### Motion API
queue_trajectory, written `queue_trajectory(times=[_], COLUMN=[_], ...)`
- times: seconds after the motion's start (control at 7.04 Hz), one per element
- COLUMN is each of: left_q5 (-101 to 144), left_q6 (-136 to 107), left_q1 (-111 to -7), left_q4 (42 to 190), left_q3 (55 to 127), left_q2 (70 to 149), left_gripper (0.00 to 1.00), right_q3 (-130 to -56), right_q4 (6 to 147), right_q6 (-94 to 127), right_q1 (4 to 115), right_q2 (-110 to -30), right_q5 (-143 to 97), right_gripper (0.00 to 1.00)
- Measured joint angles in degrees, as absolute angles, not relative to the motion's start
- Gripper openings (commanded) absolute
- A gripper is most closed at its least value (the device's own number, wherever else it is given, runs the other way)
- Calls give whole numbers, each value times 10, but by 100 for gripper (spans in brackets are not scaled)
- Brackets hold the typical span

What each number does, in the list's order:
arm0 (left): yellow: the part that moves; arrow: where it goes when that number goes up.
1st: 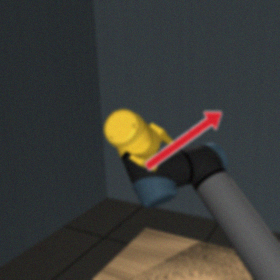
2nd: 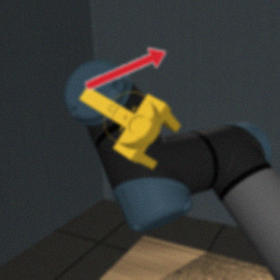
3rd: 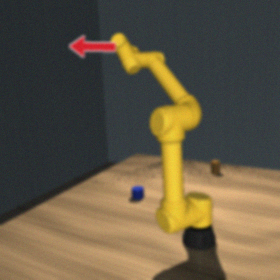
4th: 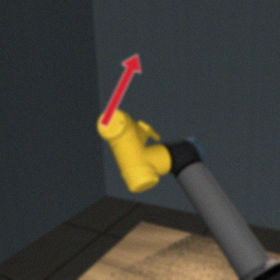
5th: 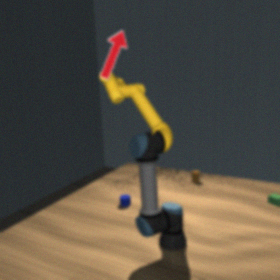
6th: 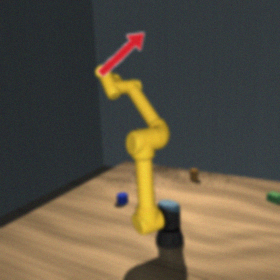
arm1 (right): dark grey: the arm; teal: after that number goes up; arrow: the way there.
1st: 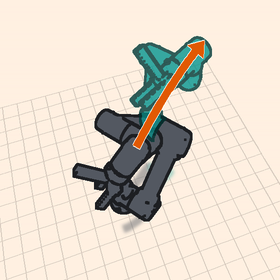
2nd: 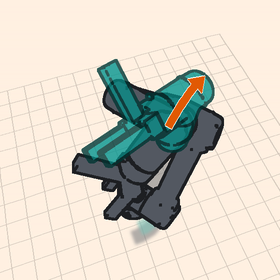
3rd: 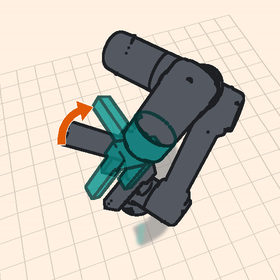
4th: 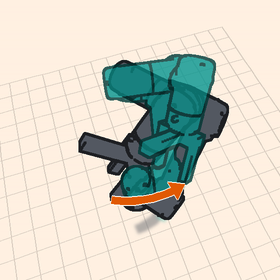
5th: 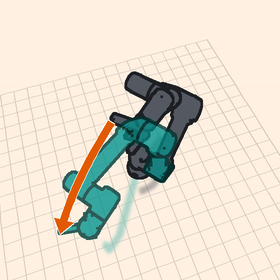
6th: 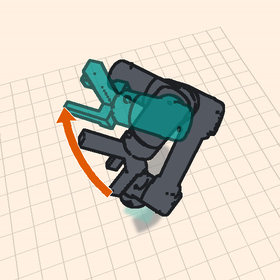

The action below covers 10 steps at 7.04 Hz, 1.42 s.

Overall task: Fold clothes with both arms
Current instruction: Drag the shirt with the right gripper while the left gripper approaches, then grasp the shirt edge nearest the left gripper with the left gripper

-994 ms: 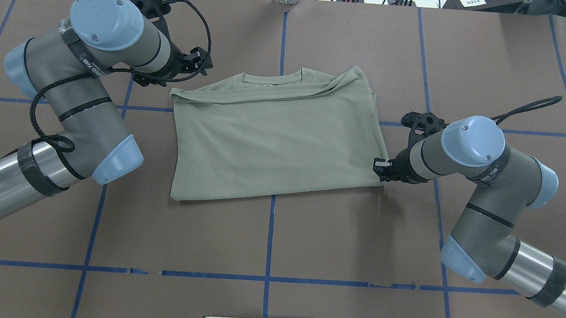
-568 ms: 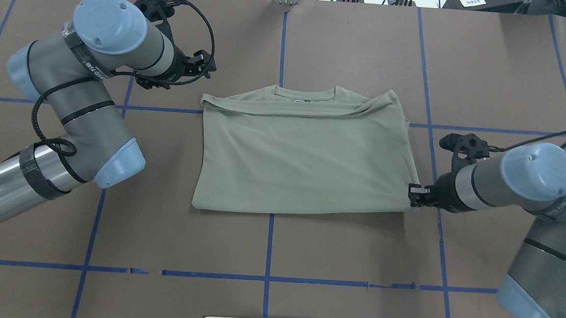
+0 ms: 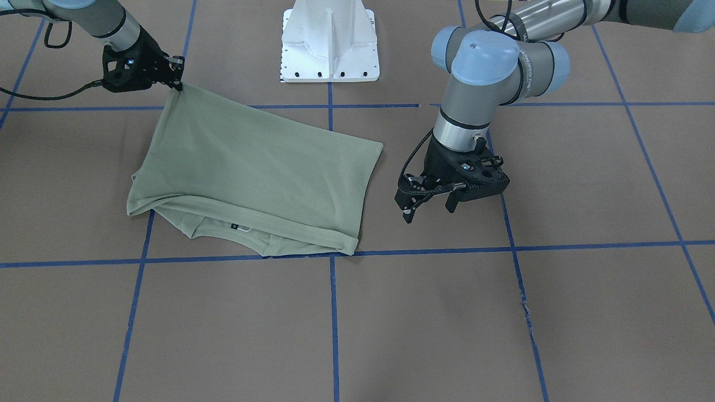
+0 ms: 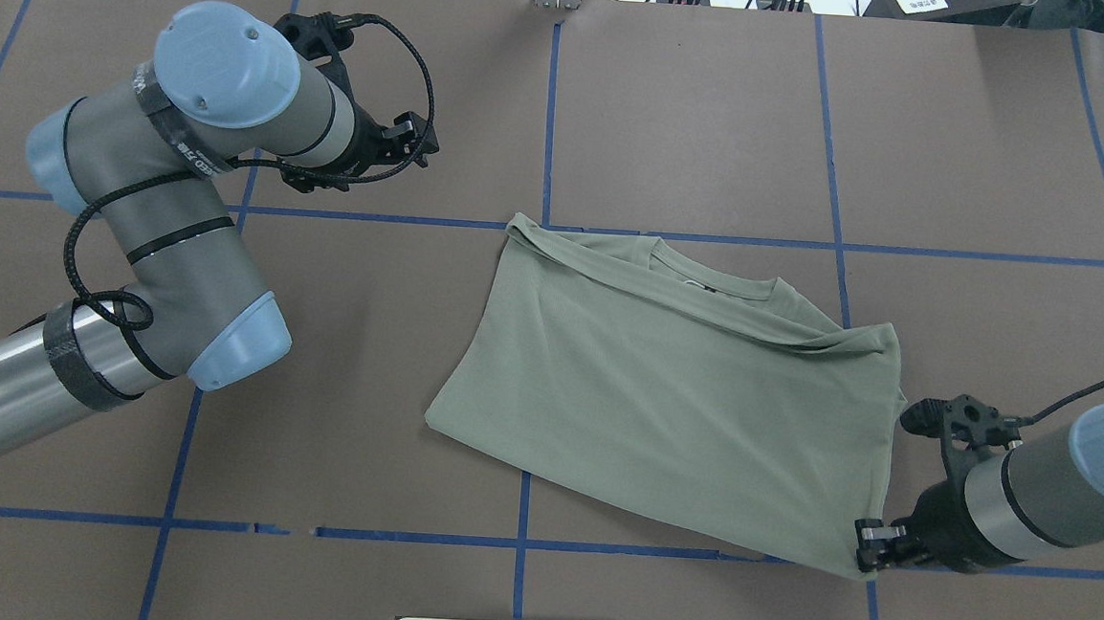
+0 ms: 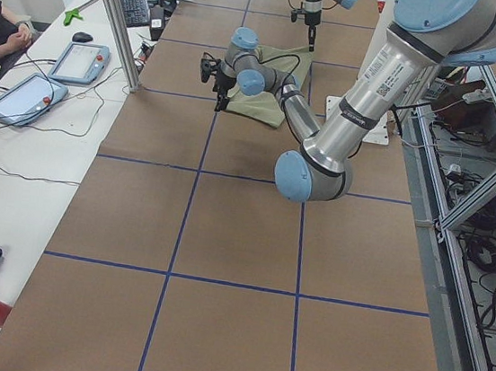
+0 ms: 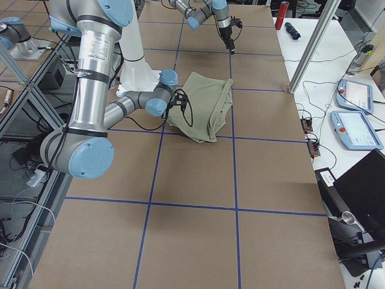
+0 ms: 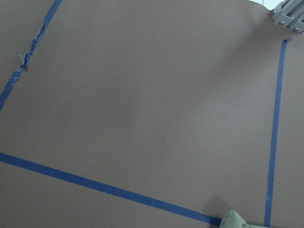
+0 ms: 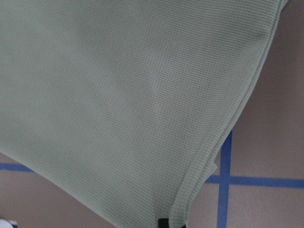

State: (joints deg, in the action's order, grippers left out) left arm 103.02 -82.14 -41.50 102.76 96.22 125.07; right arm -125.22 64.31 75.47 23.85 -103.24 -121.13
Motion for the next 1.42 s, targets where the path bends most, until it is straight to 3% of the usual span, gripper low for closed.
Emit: queue_trajectory(times=[0.43,0.99,1.42], left_q5=[1032,1033,999], left_q6=[-825,-951,-1049], left_q1=[-400,-287,-196], left_q4=[1027,1028,1028], left_q3=[972,1033,1026], left_q2=[1248,1204,1202], left_gripper=[99,99,92], right_q3=[-1265,-1285,-1285], right_q4=[640,638,638], right_q6=[755,755,755], right_q1=[229,403,438], right_q2=[-1047,-986,-973], right_q5=[-1230,-1209,-1194], right_gripper=[100,100,100])
